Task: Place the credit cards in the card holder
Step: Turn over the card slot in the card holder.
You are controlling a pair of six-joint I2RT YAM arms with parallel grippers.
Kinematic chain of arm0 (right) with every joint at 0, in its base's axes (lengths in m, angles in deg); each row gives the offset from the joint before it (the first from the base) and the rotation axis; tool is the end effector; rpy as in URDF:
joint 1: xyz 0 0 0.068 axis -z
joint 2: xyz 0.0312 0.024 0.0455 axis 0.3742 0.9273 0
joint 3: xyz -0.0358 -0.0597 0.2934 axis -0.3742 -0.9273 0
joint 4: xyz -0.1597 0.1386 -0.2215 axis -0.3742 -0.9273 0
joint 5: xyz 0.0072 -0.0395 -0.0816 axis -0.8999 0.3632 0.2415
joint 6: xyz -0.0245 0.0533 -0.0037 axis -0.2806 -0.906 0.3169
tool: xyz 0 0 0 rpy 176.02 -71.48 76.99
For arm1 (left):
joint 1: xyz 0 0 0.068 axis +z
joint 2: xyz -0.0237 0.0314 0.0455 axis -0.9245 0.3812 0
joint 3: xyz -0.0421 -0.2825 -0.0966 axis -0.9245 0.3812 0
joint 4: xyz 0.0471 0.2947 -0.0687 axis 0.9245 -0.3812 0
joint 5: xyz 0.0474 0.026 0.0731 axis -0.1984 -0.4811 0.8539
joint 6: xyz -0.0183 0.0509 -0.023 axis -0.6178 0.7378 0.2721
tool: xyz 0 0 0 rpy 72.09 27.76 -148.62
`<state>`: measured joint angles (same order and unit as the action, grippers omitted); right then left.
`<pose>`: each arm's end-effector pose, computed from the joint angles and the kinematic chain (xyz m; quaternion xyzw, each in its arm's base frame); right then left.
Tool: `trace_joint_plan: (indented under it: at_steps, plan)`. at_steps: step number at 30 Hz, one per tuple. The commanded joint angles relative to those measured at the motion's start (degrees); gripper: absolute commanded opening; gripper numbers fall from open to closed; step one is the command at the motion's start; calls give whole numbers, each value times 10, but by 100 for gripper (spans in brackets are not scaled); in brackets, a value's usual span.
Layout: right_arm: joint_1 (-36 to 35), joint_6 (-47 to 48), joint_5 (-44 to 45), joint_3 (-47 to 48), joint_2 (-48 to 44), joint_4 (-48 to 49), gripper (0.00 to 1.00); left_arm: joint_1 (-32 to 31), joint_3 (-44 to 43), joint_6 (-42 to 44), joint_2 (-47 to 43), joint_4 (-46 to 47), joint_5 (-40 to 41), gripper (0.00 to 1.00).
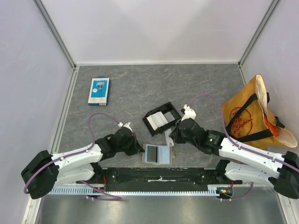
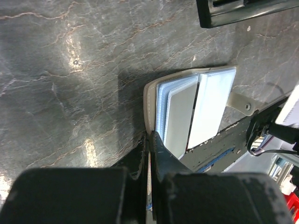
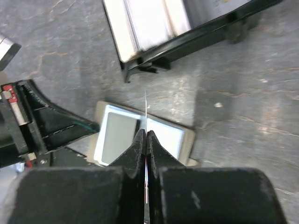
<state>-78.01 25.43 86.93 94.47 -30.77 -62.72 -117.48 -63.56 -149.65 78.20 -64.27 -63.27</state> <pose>0.1455 0.1950 0.2484 -0.0023 0.9046 0.2443 0.3494 0.1332 -0.1636 0.1393 -0.0763 0.9283 -0.3202 0.1726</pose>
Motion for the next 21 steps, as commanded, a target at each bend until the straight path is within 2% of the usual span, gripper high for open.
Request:
trace_joint_plan:
  at_steps: [1,6,12,15,17,21]
  plan:
    - [-15,-47,-52,-39,27,91,0,2,10,16,-16,34,-16,2]
    - [-39,-74,-58,-69,77,152,0,1,19,14,-26,44,-23,6]
    - [-64,-91,-47,-78,134,178,0,2,33,12,-33,75,-43,23]
    - [-67,-98,-39,-83,151,183,0,2,38,13,-30,96,-57,28]
    - [-69,-100,-36,-83,156,183,0,1,39,16,-27,104,-65,26]
    - [-70,-100,-28,-82,157,178,0,2,42,20,-28,108,-69,6]
